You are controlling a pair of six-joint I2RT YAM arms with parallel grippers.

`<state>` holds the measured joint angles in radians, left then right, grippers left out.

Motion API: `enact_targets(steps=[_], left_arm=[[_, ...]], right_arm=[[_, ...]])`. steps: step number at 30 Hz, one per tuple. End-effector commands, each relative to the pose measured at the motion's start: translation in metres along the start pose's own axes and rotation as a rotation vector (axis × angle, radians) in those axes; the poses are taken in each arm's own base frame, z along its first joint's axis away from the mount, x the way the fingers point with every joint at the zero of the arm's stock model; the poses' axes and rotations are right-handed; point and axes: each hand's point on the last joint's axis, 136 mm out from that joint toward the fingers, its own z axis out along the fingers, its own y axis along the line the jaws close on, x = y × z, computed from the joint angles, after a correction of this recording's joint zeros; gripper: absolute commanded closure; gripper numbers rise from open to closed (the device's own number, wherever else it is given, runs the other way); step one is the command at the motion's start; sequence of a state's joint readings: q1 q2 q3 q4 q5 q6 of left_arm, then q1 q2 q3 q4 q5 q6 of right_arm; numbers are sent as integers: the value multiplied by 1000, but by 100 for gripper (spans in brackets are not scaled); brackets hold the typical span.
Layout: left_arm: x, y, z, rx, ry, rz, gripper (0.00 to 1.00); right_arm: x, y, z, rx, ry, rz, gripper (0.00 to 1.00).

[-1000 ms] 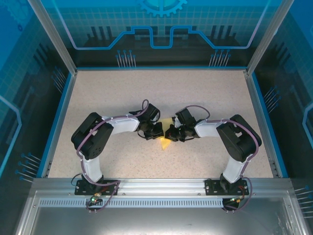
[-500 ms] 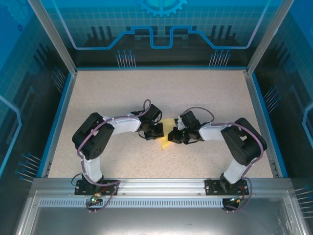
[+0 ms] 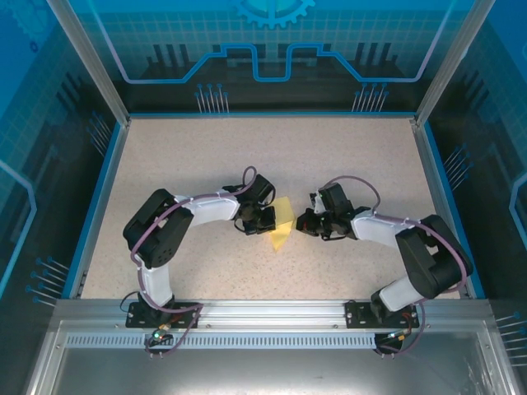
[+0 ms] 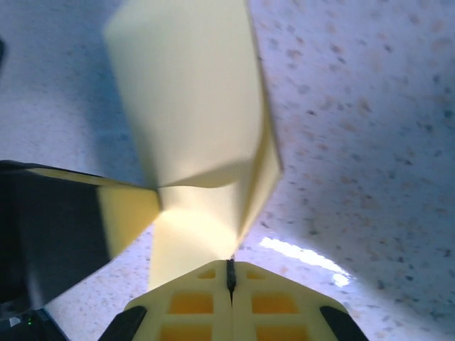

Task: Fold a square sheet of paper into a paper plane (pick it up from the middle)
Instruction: Third fold the triangle at the center of the table.

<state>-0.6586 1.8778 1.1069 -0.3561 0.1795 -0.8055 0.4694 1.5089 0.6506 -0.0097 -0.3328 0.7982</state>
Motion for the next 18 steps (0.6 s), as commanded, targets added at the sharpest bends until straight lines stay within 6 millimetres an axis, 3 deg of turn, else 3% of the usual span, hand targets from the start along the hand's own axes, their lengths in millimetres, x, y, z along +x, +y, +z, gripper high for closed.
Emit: enact_targets(steps=[1,10,18], left_arm=[[18,52,15,-210,58,-13,100],[20,56,15,-230,64,-12,100],[24,67,18,-267,76,-15,100]], right_arm=[[2,17,6,-1,40,-68,97],[3,17,42,-20,123,-42,97],[-20,-40,38,129,29,181,97]])
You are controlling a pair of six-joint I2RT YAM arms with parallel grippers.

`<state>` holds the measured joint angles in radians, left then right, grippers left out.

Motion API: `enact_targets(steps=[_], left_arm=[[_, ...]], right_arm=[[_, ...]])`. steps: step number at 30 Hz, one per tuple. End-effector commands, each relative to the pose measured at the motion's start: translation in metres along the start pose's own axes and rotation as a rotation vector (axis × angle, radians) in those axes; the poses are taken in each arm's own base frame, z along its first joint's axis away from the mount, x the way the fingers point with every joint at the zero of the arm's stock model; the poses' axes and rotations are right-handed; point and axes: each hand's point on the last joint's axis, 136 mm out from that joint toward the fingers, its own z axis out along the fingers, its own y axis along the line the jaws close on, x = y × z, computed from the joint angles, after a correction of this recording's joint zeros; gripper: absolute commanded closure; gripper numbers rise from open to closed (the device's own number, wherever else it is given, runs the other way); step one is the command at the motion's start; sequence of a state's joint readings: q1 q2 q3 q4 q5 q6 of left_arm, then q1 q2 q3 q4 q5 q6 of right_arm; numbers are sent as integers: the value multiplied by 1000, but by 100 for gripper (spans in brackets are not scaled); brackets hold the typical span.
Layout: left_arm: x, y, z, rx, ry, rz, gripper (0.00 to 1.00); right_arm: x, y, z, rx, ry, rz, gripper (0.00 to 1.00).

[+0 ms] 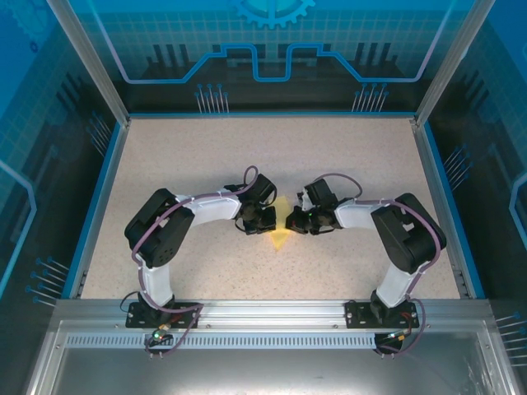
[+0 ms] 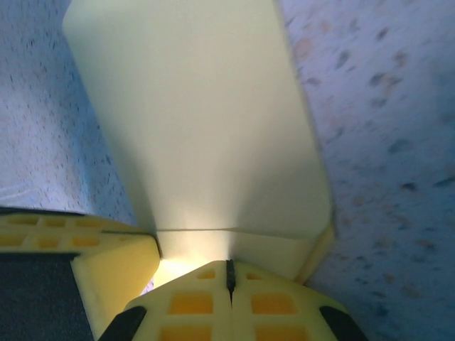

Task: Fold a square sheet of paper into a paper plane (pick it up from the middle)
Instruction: Third fold the triangle at the center of the table.

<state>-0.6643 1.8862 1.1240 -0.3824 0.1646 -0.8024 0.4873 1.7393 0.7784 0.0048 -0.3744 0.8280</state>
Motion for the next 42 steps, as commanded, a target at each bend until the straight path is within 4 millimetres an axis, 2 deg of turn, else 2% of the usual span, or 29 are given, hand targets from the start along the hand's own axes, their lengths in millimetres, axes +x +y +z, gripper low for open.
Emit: enact_targets(steps=[1,5,8,11,13,17,20,24,28,32,35,38,42], left_arm=[[25,67,20,-247,77,-20,100],[27,69,22,-251,83,-21,100],[26,69,21,-250,80,-20,100],[25,67,20,-243,76,-18,100],[24,66,20,-241,74,-18,100],[24,65,20,-241,72,-17,100],[24,66,20,-243,72,-19,100],[24,67,20,-246,70,-21,100],[24,68,21,-250,71,-22,100],[24,68,22,-247,71,-22,100],[24,67,22,-244,71,-20,100],[23,66,21,-242,67,-16,100],[22,64,21,-234,61,-15,100]], right_arm=[[-20,-41,-7,115,-85,154,97],[-36,-56,-17,176,-128,204,98],[-47,-52,-27,166,-159,193,98],[-51,-30,-37,101,-174,118,98],[-46,-13,-38,43,-165,61,98],[-30,16,-23,-41,-83,-27,98],[-22,23,-10,-53,-35,-40,98],[-19,13,2,-20,-7,-13,98],[-21,-15,4,78,-3,40,98],[-27,-47,-7,163,-33,92,98],[-36,-62,-25,192,-74,120,98],[-42,-56,-45,177,-121,103,98],[-35,-28,-64,98,-142,60,98]])
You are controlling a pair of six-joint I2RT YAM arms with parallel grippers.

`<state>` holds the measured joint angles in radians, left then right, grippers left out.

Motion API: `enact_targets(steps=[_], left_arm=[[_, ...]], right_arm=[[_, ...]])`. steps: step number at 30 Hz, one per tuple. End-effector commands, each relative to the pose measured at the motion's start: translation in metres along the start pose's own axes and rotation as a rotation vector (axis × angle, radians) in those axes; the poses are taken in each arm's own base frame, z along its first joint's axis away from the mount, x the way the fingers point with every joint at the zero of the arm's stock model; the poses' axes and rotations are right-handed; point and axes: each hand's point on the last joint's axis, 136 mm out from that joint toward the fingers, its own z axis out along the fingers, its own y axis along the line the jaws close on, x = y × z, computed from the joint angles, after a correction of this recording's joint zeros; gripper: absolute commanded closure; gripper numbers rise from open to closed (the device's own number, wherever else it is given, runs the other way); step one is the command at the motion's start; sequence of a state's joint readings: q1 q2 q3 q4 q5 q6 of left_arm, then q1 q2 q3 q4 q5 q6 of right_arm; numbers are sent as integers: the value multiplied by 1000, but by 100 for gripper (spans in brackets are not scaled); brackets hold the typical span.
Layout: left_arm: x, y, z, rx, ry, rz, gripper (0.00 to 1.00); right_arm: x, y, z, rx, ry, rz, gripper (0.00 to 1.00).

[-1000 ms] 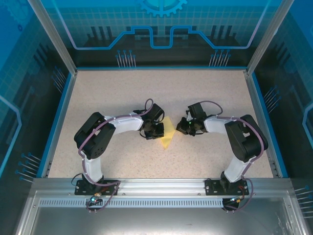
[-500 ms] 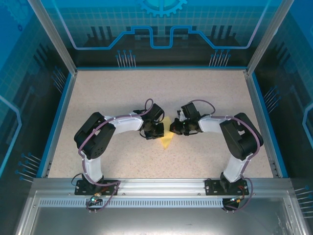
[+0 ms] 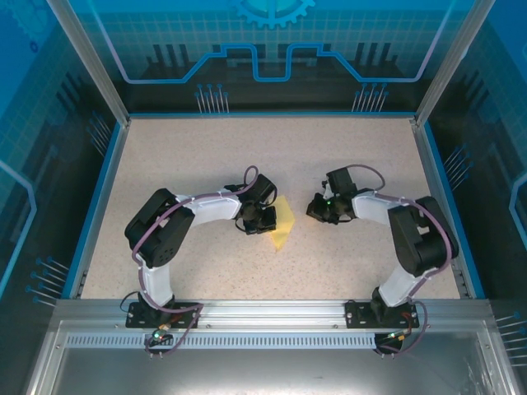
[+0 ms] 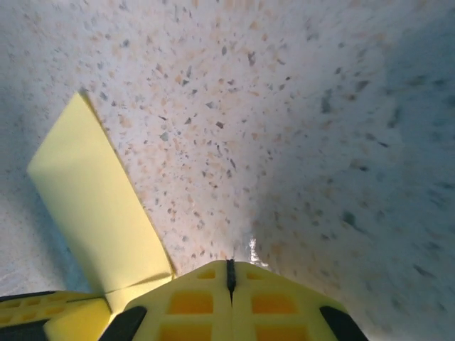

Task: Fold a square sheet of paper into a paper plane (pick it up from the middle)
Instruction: Third fold the triangle at the center of the table.

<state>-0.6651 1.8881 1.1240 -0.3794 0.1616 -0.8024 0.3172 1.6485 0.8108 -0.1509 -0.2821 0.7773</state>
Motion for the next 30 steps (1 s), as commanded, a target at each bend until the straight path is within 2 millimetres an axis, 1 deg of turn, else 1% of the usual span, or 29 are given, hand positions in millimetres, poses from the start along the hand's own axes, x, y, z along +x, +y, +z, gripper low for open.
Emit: enact_targets(steps=[1,5,8,11,14,17,23,30], left_arm=[[22,63,20,-231,61,-17,100],[20,62,20,-228,55,-16,100],[20,62,20,-224,52,-14,100],[20,63,20,-228,51,-16,100],[21,65,19,-231,51,-16,100],[23,67,18,-236,50,-21,100],[27,73,20,-237,52,-32,100],[25,70,18,-225,44,-24,100]], right_arm=[[16,14,-20,-32,0,-50,98],[43,37,-29,-110,30,-86,98],[64,48,-31,-167,55,-83,98],[78,58,-30,-220,72,-78,98],[89,63,-25,-234,93,-88,99],[95,66,-19,-228,111,-90,99],[100,70,-4,-238,139,-64,100],[99,72,10,-249,150,-29,100]])
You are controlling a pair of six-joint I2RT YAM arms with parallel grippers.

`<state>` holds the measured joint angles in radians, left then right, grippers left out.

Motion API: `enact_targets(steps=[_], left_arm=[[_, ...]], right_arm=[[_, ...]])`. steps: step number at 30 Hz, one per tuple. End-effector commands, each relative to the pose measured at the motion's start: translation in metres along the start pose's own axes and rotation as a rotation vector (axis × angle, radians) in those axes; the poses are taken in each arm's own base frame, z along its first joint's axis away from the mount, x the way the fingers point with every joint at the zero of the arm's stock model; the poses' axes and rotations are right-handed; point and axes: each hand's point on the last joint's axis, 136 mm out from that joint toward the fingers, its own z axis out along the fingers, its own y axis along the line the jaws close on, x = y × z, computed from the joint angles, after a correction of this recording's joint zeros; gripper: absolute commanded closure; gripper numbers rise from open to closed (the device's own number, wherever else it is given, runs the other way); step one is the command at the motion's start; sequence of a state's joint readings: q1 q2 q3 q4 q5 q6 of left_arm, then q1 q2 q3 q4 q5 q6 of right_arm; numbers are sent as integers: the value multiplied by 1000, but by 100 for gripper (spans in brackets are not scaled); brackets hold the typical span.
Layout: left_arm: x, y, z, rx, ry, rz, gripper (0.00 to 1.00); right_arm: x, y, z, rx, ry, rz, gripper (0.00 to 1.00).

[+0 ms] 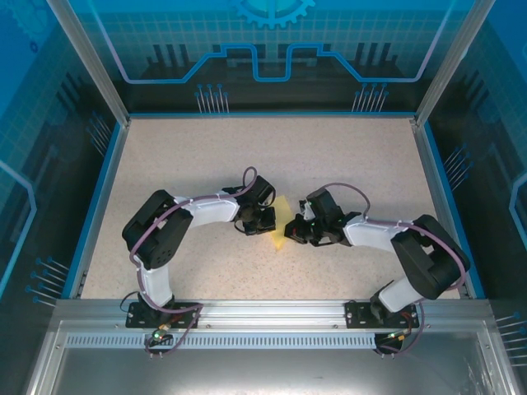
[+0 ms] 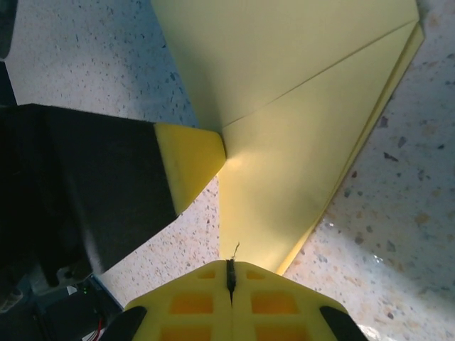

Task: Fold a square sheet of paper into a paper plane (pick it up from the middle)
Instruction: Third fold the triangle at the center of the table.

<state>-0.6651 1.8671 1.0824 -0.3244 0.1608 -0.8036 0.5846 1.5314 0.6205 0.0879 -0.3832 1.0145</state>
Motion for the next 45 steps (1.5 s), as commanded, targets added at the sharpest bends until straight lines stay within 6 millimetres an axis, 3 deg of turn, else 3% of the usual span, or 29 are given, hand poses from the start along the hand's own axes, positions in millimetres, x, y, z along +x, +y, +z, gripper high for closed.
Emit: enact_targets(steps=[1,9,18,28,37,45], left_arm=[[26,69,16,-250,65,-29,100],[25,69,15,-252,62,-30,100],[25,69,13,-252,57,-34,100],[25,70,13,-255,58,-33,100],[25,70,13,-255,56,-34,100],[25,71,14,-251,54,-37,100]], right_arm=[[-1,11,7,-43,5,9,100],[4,7,14,-37,38,9,100],[24,-6,25,-10,111,-3,100],[31,-24,25,54,122,8,100],[30,2,17,-23,118,-63,100],[45,2,27,-13,166,-88,100]])
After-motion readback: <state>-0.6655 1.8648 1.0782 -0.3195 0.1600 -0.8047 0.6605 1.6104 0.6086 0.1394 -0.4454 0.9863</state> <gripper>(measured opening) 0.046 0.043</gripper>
